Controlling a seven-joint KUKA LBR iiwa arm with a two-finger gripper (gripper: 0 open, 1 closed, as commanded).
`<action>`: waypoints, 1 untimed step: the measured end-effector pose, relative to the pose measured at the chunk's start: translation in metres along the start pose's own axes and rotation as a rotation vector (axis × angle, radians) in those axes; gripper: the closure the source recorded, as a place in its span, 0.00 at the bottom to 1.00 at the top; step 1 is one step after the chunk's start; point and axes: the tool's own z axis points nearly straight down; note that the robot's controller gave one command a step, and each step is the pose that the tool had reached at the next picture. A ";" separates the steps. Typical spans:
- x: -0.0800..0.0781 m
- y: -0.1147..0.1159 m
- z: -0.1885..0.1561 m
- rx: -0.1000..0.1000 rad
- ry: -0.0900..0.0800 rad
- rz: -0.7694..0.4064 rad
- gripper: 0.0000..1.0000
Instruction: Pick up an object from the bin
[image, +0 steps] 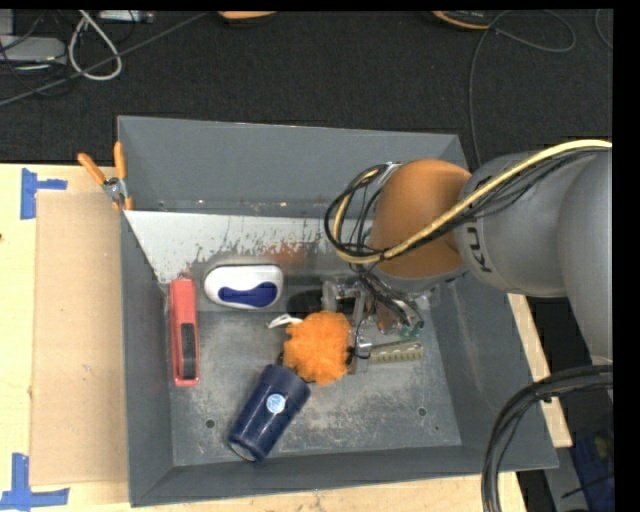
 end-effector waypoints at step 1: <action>0.025 0.055 -0.064 -0.001 -0.001 -0.149 1.00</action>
Offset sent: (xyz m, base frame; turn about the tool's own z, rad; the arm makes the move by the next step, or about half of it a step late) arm 0.0000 0.0000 0.0000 0.0000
